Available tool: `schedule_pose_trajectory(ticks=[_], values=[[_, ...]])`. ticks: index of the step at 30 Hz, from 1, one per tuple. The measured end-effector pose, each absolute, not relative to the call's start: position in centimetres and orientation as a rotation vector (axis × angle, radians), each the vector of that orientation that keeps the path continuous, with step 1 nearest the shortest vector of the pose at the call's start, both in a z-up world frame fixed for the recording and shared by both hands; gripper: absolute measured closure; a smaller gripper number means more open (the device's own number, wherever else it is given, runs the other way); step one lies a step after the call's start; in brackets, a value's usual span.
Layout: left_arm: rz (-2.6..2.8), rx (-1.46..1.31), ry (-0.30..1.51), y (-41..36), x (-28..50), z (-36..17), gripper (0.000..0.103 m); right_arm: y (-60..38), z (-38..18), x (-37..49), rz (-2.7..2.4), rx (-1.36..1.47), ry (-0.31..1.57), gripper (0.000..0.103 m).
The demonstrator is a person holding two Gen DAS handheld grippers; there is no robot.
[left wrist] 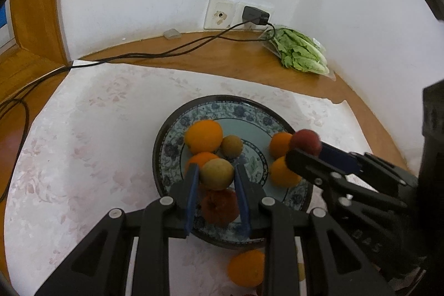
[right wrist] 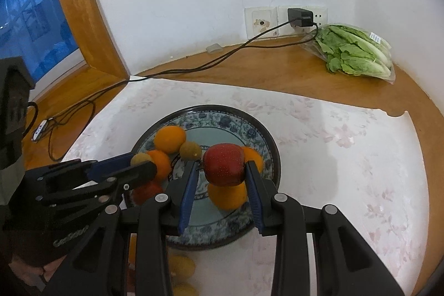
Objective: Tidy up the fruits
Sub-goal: 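Carry the apple in the right tool over the plate while the left tool carries its fruit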
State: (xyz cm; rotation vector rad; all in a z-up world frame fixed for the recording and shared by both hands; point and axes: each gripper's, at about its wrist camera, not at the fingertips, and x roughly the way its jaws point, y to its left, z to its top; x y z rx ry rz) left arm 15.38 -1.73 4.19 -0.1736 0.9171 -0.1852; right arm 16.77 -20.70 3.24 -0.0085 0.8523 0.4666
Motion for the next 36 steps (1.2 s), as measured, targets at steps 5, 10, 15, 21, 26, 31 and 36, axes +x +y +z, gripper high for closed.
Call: schedule_pose_trajectory(ticks=[5,10,15,21,26,31,36], values=[[-0.193,-0.166,0.905,-1.8,15.6,4.0,0.076,-20.0,2.8,17.7,0.464,-0.032,0.844,0.068],[-0.193,-0.167,0.895,-1.7,15.9,3.8,0.076,-19.2,2.5,18.6,0.452,-0.070,0.826,0.068],[-0.194,-0.171,0.888,-1.6,16.0,3.8,0.076,-18.6,2.4,19.3,0.449,-0.105,0.808,0.068],[-0.200,-0.181,0.884,-1.3,16.0,3.8,0.076,-18.3,2.3,20.0,0.454,-0.111,0.803,0.068],[-0.201,-0.186,0.884,-1.3,15.9,3.8,0.076,-18.2,2.8,20.5,0.472,-0.098,0.799,0.068],[-0.200,-0.187,0.883,-1.4,15.9,3.8,0.076,-17.8,2.2,21.2,0.494,-0.107,0.833,0.068],[-0.195,-0.180,0.883,-1.5,15.8,3.8,0.076,-17.3,1.5,22.1,0.501,-0.120,0.854,0.068]])
